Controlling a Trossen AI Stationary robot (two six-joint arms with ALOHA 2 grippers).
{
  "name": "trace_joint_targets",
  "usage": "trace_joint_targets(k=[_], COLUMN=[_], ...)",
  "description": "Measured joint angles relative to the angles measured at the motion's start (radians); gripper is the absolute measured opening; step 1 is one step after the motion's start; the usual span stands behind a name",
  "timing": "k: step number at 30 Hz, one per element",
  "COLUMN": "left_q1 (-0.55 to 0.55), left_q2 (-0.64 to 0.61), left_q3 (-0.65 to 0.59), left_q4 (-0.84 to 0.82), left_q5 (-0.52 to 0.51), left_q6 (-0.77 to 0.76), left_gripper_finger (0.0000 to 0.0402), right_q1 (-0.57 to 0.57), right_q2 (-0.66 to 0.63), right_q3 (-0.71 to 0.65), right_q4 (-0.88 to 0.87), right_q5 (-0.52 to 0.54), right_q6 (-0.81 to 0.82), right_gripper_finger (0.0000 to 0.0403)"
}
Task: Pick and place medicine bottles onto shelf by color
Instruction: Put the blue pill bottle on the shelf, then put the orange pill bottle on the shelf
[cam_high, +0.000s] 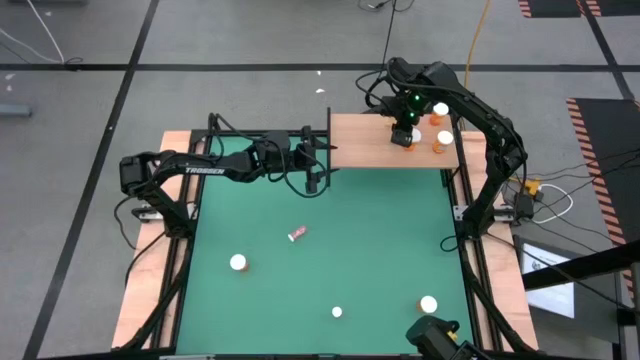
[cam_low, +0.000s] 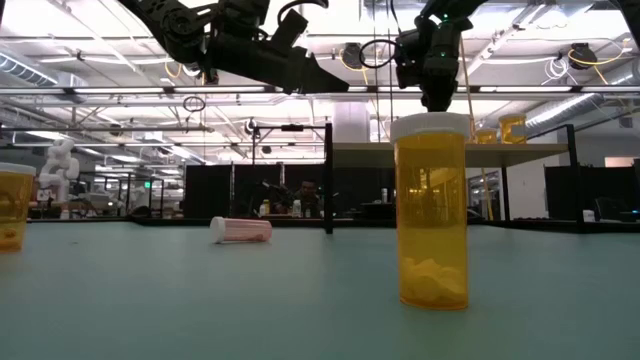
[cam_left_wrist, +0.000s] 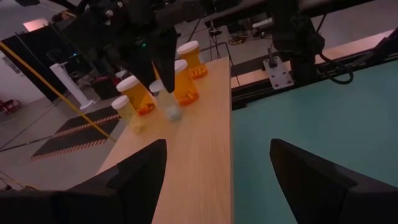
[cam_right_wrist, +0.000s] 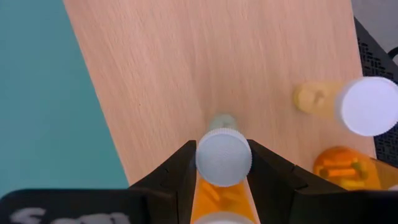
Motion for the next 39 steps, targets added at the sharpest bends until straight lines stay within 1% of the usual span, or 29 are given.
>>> trace_joint_targets(k=[3, 6, 12, 27, 39], left_q1=[0.0, 0.0, 0.0, 0.0, 0.0], left_q2=[0.0, 0.0, 0.0, 0.0, 0.0], left_q3=[0.0, 0.0, 0.0, 0.0, 0.0], left_q4=[0.0, 0.002, 0.006, 0.009, 0.009], left_q5=[0.0, 0.0, 0.0, 0.0, 0.0], left_q6=[0.007, 0.008, 0.009, 0.015, 0.017], left_gripper_finger=[0.0285, 0.0285, 0.0285, 0.0285, 0.0285], right_q1=[0.0, 0.0, 0.0, 0.0, 0.008], right_q2=[0.0, 0.0, 0.0, 0.0, -0.019], right_q3=[0.0, 0.0, 0.0, 0.0, -0.001], right_q4=[-0.008, -0.013, -0.016, 0.002, 0.031], right_q5=[-0.002, -0.027, -0.026, -0.026, -0.019], right_q6=[0.005, 0.012, 0.019, 0.035, 0.045], right_gripper_finger=[0.0119, 0.0119, 0.012, 0.0174, 0.0194])
